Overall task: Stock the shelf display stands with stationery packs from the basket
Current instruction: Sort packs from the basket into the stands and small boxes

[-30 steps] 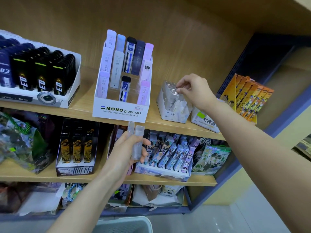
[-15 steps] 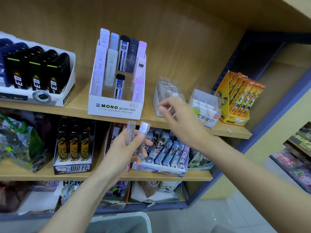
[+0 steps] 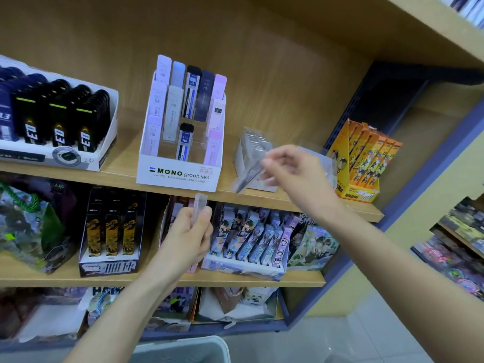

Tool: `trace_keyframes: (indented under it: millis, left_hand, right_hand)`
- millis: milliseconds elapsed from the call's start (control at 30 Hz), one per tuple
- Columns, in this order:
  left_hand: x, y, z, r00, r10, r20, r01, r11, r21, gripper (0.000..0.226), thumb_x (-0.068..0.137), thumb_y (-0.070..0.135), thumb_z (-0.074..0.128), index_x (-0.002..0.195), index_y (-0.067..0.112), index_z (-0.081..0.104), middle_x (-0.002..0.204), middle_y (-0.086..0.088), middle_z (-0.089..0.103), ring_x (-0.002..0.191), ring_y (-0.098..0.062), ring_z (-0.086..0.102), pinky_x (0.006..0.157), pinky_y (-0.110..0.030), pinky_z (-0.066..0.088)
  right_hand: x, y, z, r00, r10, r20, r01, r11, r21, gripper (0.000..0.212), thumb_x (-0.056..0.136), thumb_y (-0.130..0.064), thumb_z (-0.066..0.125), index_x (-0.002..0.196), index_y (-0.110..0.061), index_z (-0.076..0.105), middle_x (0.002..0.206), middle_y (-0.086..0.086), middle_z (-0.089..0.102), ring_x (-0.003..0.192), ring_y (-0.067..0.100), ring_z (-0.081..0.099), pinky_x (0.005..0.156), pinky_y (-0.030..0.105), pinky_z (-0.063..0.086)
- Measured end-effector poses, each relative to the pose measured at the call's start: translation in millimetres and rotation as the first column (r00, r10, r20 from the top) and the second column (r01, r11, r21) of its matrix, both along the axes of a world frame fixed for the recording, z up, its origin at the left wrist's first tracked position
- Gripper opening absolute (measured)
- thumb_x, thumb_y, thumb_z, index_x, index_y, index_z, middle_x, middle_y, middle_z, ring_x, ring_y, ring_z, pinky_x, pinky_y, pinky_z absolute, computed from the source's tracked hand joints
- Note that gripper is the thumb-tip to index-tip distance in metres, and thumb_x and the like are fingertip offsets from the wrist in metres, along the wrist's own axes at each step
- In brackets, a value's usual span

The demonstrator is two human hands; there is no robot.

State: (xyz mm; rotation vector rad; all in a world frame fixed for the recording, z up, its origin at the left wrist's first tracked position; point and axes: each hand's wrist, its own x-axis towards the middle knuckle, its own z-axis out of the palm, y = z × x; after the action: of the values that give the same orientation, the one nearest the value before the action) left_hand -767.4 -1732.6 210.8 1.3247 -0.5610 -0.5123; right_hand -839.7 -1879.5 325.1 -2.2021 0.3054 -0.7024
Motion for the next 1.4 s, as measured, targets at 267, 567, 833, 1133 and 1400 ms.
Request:
trace_keyframes:
  millis: [267, 567, 833, 1133, 1400]
  left_hand:
    - [1.4, 6.9, 4.8, 0.998, -0.051, -0.025, 0.051, 0.998, -0.032, 0.037, 0.102, 0.035, 0.028, 0.086, 0.004, 0.040, 0.036, 0.003, 0.032, 0.034, -0.008, 0.015, 0.037, -0.018, 0.013]
    - [1.1, 10.4, 6.7, 0.999, -0.029, -0.019, 0.029, 0.999, -0.027, 0.027, 0.102, 0.027, 0.034, 0.087, 0.006, 0.042, 0.052, 0.010, 0.051, 0.036, -0.006, 0.025, 0.035, -0.017, 0.019]
    - [3.4, 8.1, 5.4, 0.997, -0.044, -0.056, 0.043, 0.999, -0.012, 0.032, 0.101, 0.031, 0.036, 0.086, 0.005, 0.046, 0.047, 0.006, 0.045, 0.037, -0.009, 0.025, 0.036, -0.020, 0.021]
    - [5.9, 3.9, 3.5, 0.985, -0.062, -0.160, 0.049, 0.995, -0.082, 0.020, 0.101, 0.015, 0.034, 0.085, 0.007, 0.044, 0.065, -0.004, 0.055, 0.037, -0.010, 0.030, 0.036, -0.019, 0.020]
    - [-0.5, 8.3, 3.4, 0.999, 0.004, 0.052, -0.002, 0.999, -0.038, 0.019, 0.100, 0.024, 0.042, 0.089, 0.012, 0.053, 0.062, 0.011, 0.055, 0.048, -0.009, 0.039, 0.043, -0.018, 0.033]
  right_hand:
    - [24.7, -49.1, 10.0, 0.926, -0.272, 0.261, 0.328, 0.922, -0.205, 0.006, 0.094, -0.011, 0.055, 0.094, -0.017, 0.054, 0.085, -0.007, 0.058, 0.082, 0.016, 0.063, 0.079, 0.035, 0.055]
    - [57.4, -59.2, 5.7, 0.973, -0.210, 0.101, 0.232, 0.896, -0.378, 0.010, 0.094, -0.006, 0.053, 0.092, -0.016, 0.056, 0.084, -0.001, 0.059, 0.082, 0.017, 0.059, 0.081, 0.035, 0.053]
    - [70.5, -64.2, 1.5, 0.968, -0.249, 0.017, 0.219, 0.818, -0.531, 0.014, 0.089, -0.010, 0.063, 0.101, -0.009, 0.070, 0.095, 0.001, 0.057, 0.079, 0.008, 0.051, 0.079, 0.024, 0.046]
    - [58.7, -57.2, -5.0, 0.947, -0.298, 0.116, 0.315, 0.804, -0.504, 0.019, 0.096, -0.011, 0.052, 0.110, -0.009, 0.064, 0.108, 0.005, 0.059, 0.089, 0.009, 0.053, 0.082, 0.021, 0.046]
    - [7.2, 4.1, -32.8, 0.994, -0.098, -0.045, 0.069, 0.902, -0.425, 0.022, 0.099, -0.028, 0.042, 0.116, -0.022, 0.054, 0.099, -0.017, 0.051, 0.086, -0.011, 0.049, 0.072, 0.007, 0.040]
